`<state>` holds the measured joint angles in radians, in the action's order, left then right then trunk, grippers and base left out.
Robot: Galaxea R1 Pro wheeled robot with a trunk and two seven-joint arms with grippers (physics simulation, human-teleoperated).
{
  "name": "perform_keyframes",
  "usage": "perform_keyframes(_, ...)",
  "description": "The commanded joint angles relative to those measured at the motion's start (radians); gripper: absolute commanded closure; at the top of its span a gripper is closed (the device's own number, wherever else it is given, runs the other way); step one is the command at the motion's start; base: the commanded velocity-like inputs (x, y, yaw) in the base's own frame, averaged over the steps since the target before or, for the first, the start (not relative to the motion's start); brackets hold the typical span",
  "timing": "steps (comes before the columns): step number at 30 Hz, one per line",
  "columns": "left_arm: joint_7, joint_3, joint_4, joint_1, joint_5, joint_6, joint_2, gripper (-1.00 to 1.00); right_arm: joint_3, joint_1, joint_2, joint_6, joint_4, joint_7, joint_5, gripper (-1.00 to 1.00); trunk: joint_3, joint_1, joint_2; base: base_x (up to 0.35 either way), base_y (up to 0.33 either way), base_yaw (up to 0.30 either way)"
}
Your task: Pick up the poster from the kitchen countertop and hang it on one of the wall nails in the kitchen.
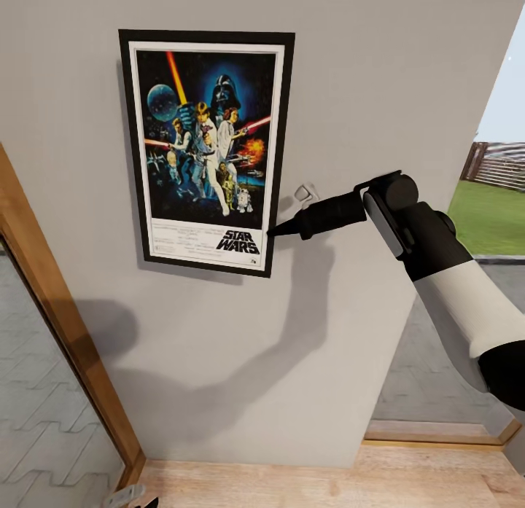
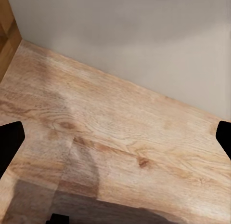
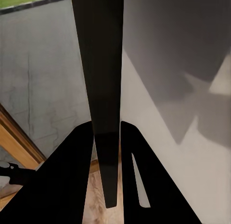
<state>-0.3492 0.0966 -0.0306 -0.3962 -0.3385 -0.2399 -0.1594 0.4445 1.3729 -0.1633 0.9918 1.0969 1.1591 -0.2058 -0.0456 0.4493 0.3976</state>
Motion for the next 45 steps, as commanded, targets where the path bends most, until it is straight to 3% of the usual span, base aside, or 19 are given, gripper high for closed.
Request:
perform_keyframes(1,-0.007,0.008,0.001,-0.001,0.000,-0.001,0.000,-1.00,0.003,0.002,-0.001,0.005,0.000,0.001,-0.004,1.00,-0.002,0.001,0.002,0.000,0.000,0.000)
perform_keyframes(45,-0.007,0.005,0.000,0.014,-0.001,-0.004,0.006,-1.00,0.005,0.002,-0.002,0.004,-0.003,0.001,0.000,1.00,-0.002,0.001,0.002,0.020,0.000,0.000)
